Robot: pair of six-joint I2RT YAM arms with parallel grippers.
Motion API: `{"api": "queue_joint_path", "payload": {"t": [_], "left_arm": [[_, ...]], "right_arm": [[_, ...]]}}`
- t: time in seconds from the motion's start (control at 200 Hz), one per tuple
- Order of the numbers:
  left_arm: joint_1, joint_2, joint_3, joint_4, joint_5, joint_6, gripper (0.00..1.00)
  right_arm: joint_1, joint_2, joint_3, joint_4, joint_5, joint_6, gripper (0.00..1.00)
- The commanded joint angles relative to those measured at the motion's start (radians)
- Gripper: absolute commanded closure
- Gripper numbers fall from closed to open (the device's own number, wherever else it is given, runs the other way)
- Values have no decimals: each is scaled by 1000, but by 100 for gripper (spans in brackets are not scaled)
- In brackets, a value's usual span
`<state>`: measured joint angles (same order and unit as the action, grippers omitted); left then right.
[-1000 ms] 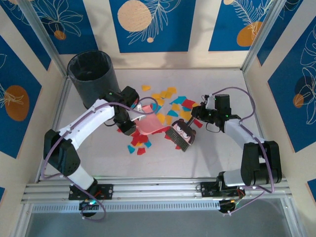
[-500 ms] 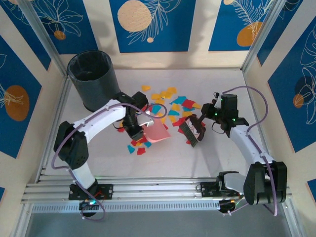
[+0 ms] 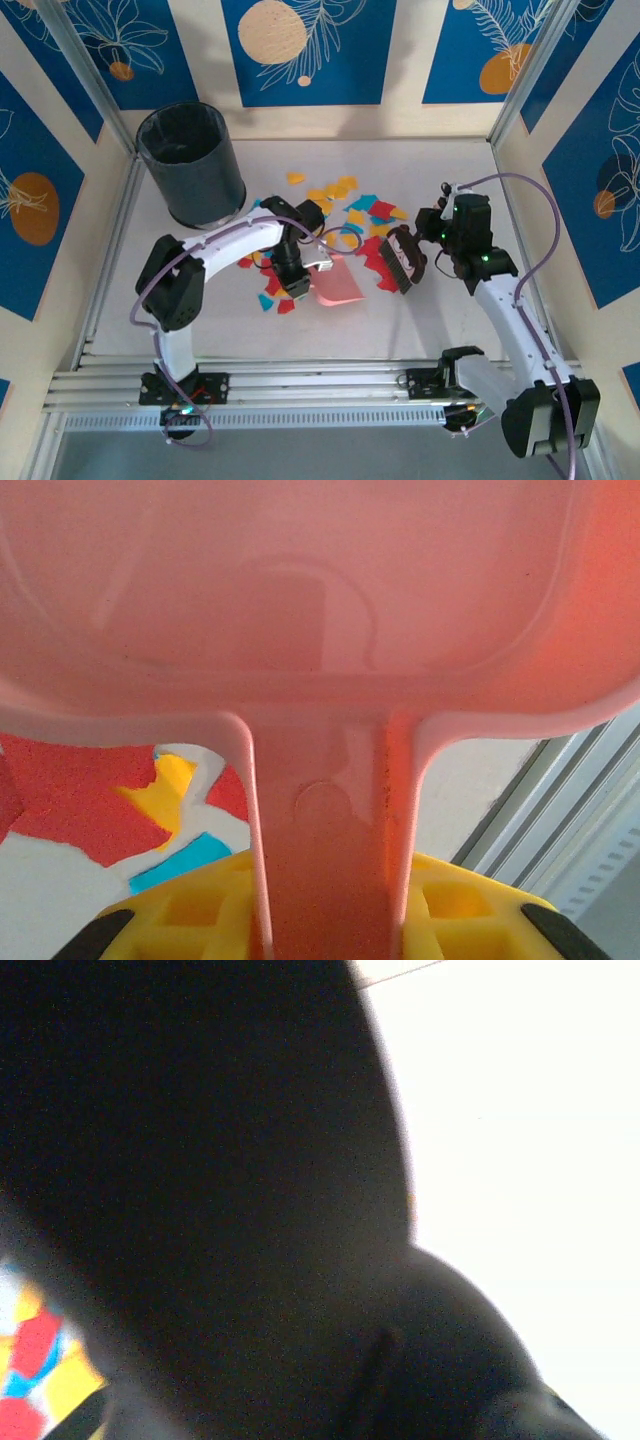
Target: Sweep away the paper scraps from the table
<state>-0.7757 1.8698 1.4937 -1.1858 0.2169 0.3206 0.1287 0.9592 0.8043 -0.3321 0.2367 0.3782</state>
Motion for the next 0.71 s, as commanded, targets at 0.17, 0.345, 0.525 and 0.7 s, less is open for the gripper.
{"api": "queue_joint_path", "payload": {"t": [0.17,0.345,0.525,0.7], "left_arm": [[-21,46,35,-14,11,11,100],[-27,83,58,-13,-8,5,100],[-38,130,87,-11,-22,3,100],[-48,178,124,-23,-28,2,100]], "right_arm": [[70,-80,-41,14,315,-97,100],[93,-83,-90,30,341,-103,100],[120,-80,-135,59,322,-76,100],[132,-71,-160,67,303,-47,100]]}}
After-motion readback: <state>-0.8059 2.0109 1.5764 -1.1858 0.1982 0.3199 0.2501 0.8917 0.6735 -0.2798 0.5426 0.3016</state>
